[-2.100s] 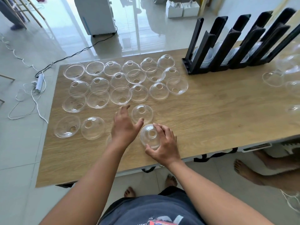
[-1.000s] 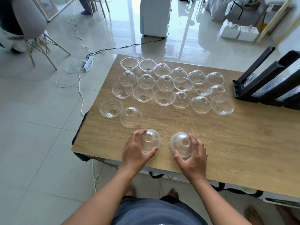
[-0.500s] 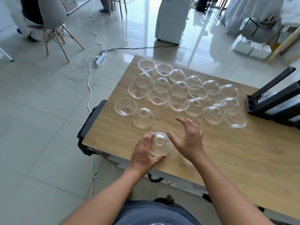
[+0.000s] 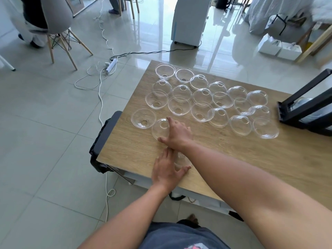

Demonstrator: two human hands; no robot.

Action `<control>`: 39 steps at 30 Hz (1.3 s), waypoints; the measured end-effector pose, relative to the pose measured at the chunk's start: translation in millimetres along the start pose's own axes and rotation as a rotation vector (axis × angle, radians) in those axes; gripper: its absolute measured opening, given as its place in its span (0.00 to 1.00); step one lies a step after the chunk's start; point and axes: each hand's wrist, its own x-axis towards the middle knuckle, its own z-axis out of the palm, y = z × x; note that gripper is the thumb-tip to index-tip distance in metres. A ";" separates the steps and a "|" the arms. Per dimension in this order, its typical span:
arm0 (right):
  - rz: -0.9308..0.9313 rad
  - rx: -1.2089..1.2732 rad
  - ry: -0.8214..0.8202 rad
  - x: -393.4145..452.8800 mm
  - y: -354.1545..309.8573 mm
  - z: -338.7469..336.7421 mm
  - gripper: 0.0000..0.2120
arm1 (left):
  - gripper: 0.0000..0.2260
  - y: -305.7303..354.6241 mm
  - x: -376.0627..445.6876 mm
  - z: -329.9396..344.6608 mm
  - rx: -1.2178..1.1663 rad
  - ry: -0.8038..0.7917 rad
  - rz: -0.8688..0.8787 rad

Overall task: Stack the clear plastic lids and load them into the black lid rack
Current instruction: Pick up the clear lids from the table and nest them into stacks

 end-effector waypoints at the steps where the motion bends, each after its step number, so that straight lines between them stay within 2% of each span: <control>1: -0.001 0.013 0.010 -1.2 -1.5 -1.3 0.48 | 0.41 0.6 0.1 -0.3 0.017 0.007 0.004; 4: 0.007 0.158 0.092 -13.3 -0.1 -12.7 0.46 | 0.37 -0.3 -0.1 2.2 0.045 0.046 0.013; 7: 0.052 0.444 0.231 -38.7 15.7 -33.5 0.43 | 0.40 -1.4 1.3 6.2 0.044 0.060 0.013; 10: 0.104 0.576 0.335 -70.1 41.7 -52.7 0.43 | 0.43 -0.2 2.6 9.0 0.091 0.071 0.029; 16: 0.208 0.470 0.407 -133.5 102.9 -68.3 0.44 | 0.43 2.4 3.7 10.7 0.131 0.095 0.049; 23: 0.328 0.288 0.322 -189.4 145.9 -24.9 0.47 | 0.44 3.4 3.0 11.5 0.133 0.090 0.036; 28: 0.319 0.308 0.308 -191.1 148.3 8.9 0.49 | 0.44 4.9 3.5 10.2 0.120 0.074 0.019; 32: 0.307 0.343 0.388 -184.3 147.0 23.0 0.47 | 0.44 5.7 4.7 9.8 0.115 0.074 0.003; 39: 0.277 0.396 0.385 -153.3 155.9 11.5 0.44 | 0.44 17.1 17.7 12.2 0.083 0.092 -0.057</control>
